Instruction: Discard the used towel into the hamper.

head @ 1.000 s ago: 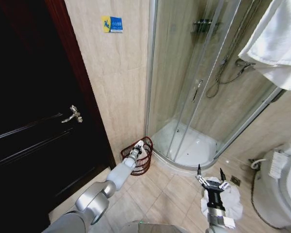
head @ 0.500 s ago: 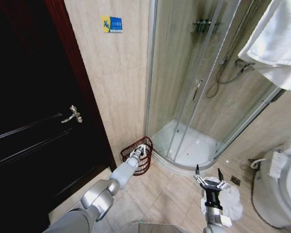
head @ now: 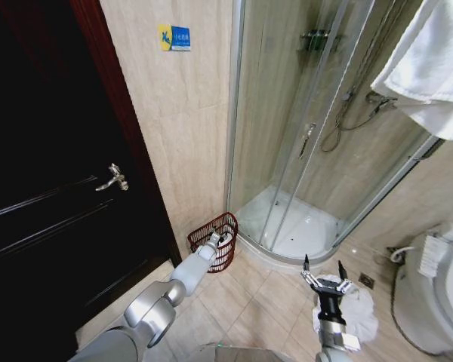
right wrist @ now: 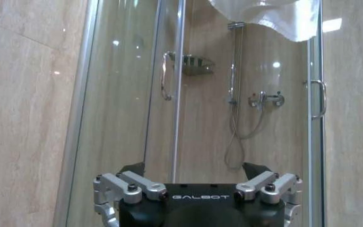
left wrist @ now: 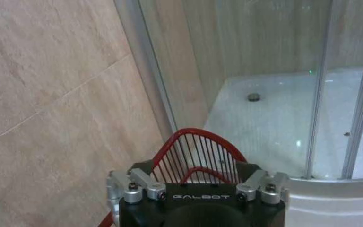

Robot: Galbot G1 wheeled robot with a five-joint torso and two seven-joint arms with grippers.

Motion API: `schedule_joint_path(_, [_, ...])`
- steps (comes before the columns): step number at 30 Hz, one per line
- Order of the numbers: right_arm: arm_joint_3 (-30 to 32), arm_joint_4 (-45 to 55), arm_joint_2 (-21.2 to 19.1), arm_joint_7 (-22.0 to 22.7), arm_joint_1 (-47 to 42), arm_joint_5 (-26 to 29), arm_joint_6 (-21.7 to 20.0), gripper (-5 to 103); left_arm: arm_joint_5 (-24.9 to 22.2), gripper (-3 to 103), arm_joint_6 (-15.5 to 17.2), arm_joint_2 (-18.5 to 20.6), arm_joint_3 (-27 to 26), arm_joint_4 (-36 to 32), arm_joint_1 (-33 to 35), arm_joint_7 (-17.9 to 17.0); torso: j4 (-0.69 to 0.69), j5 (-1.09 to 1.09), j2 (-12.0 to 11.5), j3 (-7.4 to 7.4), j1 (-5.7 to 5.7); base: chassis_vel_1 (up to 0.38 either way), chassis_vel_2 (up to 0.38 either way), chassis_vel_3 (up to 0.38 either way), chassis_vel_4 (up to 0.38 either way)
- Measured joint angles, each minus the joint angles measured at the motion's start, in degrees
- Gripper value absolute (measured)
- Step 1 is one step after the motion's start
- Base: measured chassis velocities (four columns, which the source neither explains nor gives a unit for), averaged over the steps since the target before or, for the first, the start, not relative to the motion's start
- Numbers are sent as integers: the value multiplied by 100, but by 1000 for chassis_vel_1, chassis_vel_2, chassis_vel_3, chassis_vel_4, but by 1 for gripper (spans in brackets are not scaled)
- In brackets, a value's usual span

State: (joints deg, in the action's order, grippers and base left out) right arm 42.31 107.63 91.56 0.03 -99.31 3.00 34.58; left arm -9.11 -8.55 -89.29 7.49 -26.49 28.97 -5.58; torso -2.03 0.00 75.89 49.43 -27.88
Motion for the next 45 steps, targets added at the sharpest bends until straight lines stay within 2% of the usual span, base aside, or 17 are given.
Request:
schedule_joint_path(1, [1, 10, 3, 1, -9, 0, 4, 100, -10, 94, -2, 22, 1, -55, 27, -8, 0, 0, 0, 0, 0, 0, 0, 0, 0])
schedule_joint_path(4, [2, 29, 5, 5, -13, 2, 6, 100, -119, 100, -24, 113, 37, -267, 116, -14, 0, 0, 0, 0, 0, 0, 0, 0, 0])
schedule_joint_path(13, [-7, 102, -4, 25, -5, -15, -4, 100, -398, 100, 32, 376, 135, -919, 366, -35, 0, -1, 0, 0, 0, 0, 0, 0, 0])
schedule_joint_path(18, [-14, 168, -25, 34, -14, -23, -28, 100, -675, 100, 276, 593, 166, -1477, 572, -38, 1, -1, 0, 0, 0, 0, 0, 0, 0])
schedule_joint_path(22, [23, 275, -91, 163, -23, -44, -178, 100, -1187, 100, 641, 1102, 111, -2537, 1014, -55, -2, 0, 0, 0, 0, 0, 0, 0, 0])
schedule_joint_path(23, [23, 275, -91, 163, -23, -44, -178, 100, -1187, 100, 641, 1102, 111, -2537, 1014, -55, -2, 0, 0, 0, 0, 0, 0, 0, 0])
schedule_joint_path(28, [43, 471, -229, 384, -56, -50, -513, 100, -1246, 100, 873, 1448, -452, -3715, 1669, -68, 0, -1, 0, 0, 0, 0, 0, 0, 0])
schedule_joint_path(29, [43, 471, -229, 384, -56, -50, -513, 100, -1246, 100, 873, 1448, -452, -3715, 1669, -68, 0, -1, 0, 0, 0, 0, 0, 0, 0])
schedule_joint_path(31, [41, 598, -329, 465, -59, -2, -705, 100, -1313, 100, 1012, 1558, -769, -4308, 2044, -69, 1, -1, 0, 0, 0, 0, 0, 0, 0])
schedule_joint_path(32, [41, 598, -329, 465, -59, -2, -705, 100, -1313, 100, 1012, 1558, -769, -4308, 2044, -69, 1, -1, 0, 0, 0, 0, 0, 0, 0])
schedule_joint_path(36, [-5, 865, -466, 626, -25, 59, -1035, 100, -1342, 100, 1229, 1804, -1392, -5526, 2898, -24, -1, 0, 0, 0, 0, 0, 0, 0, 0])
schedule_joint_path(37, [-5, 865, -466, 626, -25, 59, -1035, 100, -1342, 100, 1229, 1804, -1392, -5526, 2898, -24, -1, 0, 0, 0, 0, 0, 0, 0, 0])
schedule_joint_path(39, [-75, 1023, -504, 877, 43, 67, -1123, 100, -1313, 100, 1260, 1907, -1746, -6215, 3455, -3, -1, -2, 0, -1, 1, 0, 0, 0, 0])
schedule_joint_path(40, [-75, 1023, -504, 877, 43, 67, -1123, 100, -1313, 100, 1260, 1907, -1746, -6215, 3455, -3, -1, -2, 0, -1, 1, 0, 0, 0, 0])
schedule_joint_path(43, [-104, 1294, -508, 966, 59, 109, -1355, 100, -1273, 100, 1314, 1954, -2354, -7160, 4179, 7, -1, -1, -1, -1, 1, 0, 0, 0, 0])
schedule_joint_path(44, [-104, 1294, -508, 966, 59, 109, -1355, 100, -1273, 100, 1314, 1954, -2354, -7160, 4179, 7, -1, -1, -1, -1, 1, 0, 0, 0, 0])
schedule_joint_path(45, [-119, 1421, -520, 960, 41, 146, -1429, 100, -1241, 100, 1342, 1936, -2584, -7592, 4449, 7, -1, 0, -1, 0, 0, 0, 0, 0, 0])
